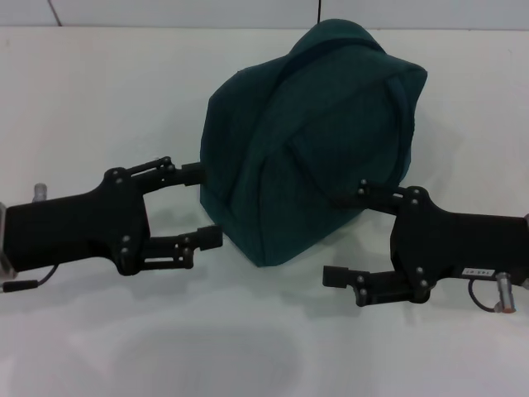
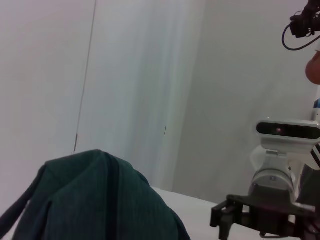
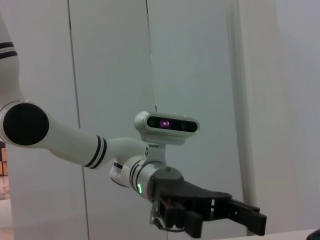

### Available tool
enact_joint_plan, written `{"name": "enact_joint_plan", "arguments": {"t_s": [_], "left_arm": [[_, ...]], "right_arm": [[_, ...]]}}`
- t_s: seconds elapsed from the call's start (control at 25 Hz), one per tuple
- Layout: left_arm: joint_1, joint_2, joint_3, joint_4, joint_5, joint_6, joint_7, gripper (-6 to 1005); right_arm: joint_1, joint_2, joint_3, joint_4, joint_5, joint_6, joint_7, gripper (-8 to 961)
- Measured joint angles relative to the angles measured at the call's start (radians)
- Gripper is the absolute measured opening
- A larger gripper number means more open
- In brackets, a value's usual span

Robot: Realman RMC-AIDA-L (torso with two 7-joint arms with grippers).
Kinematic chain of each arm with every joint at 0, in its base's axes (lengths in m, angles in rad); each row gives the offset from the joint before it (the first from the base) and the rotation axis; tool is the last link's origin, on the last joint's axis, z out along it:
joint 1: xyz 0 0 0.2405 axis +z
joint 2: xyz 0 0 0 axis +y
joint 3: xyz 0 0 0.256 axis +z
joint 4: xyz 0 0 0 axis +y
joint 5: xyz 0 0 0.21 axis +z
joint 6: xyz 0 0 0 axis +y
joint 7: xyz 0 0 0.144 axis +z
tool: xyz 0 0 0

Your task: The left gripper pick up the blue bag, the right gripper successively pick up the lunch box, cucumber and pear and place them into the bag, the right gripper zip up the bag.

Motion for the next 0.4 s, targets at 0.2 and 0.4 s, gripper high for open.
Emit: {"name": "enact_joint_plan", "arguments": {"t_s": [0.2,0.4], "left_arm": [[0.003,-0.002,-0.004,-0.008,0.045,0.003,0.024,860],[0.007,-0.004,-0.005,-0.012,0.058,0.029,0.103,893]], "right_arm": [[0.011,0.004,-0.017,0.004,-0.001,0.012,0.012,876],[0.025,0.005,-0.047,0.010,-0.002,0.030,0.016,876]]}}
